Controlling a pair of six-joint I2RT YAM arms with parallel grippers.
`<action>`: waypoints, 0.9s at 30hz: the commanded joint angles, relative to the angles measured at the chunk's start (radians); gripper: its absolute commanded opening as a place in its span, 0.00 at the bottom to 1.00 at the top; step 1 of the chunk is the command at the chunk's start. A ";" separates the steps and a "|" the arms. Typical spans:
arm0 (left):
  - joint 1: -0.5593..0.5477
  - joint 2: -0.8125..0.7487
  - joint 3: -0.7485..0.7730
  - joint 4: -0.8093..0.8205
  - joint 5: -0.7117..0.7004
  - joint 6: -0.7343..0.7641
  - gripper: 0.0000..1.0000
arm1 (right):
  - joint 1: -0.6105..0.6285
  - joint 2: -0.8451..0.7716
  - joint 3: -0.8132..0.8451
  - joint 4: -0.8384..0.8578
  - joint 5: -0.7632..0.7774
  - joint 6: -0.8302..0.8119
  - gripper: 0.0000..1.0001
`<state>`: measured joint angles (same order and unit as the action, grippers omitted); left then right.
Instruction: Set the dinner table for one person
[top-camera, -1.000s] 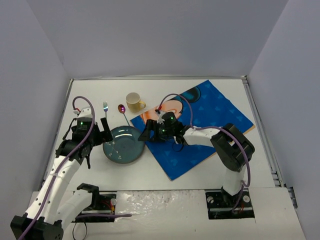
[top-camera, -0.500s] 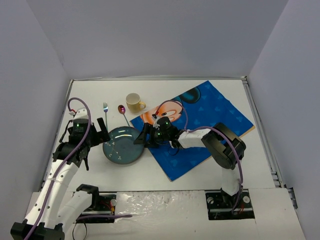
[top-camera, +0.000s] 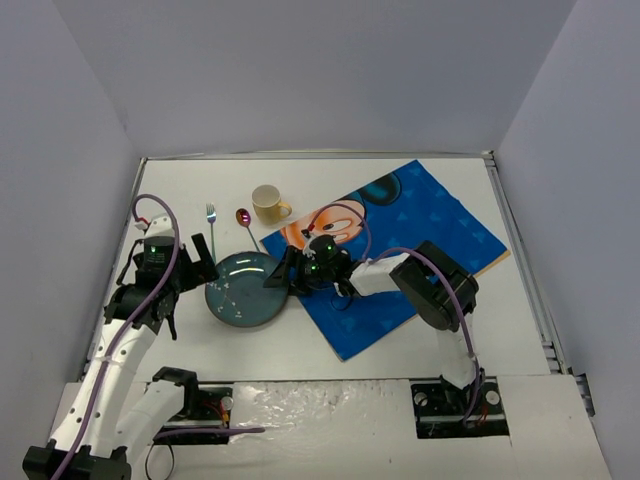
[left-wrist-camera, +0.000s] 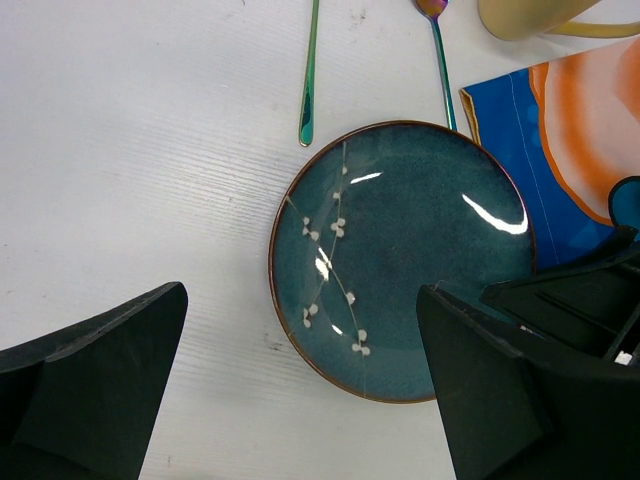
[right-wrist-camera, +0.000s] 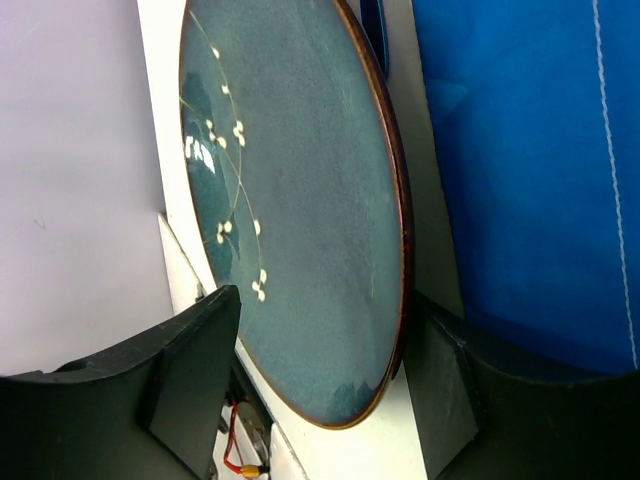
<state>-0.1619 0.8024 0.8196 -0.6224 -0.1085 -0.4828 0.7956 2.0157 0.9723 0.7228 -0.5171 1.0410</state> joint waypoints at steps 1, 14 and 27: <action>0.010 -0.009 0.001 0.047 0.000 -0.004 0.97 | 0.008 0.029 0.037 0.026 0.014 0.002 0.55; 0.016 -0.017 -0.002 0.053 0.009 -0.005 0.97 | 0.008 -0.002 0.086 -0.012 0.005 -0.067 0.00; 0.017 -0.022 0.044 0.052 0.050 0.001 0.97 | -0.056 -0.213 0.045 0.075 -0.107 -0.019 0.00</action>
<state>-0.1543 0.7852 0.8055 -0.6160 -0.0841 -0.4828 0.7799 1.9991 1.0078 0.6474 -0.5285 0.9985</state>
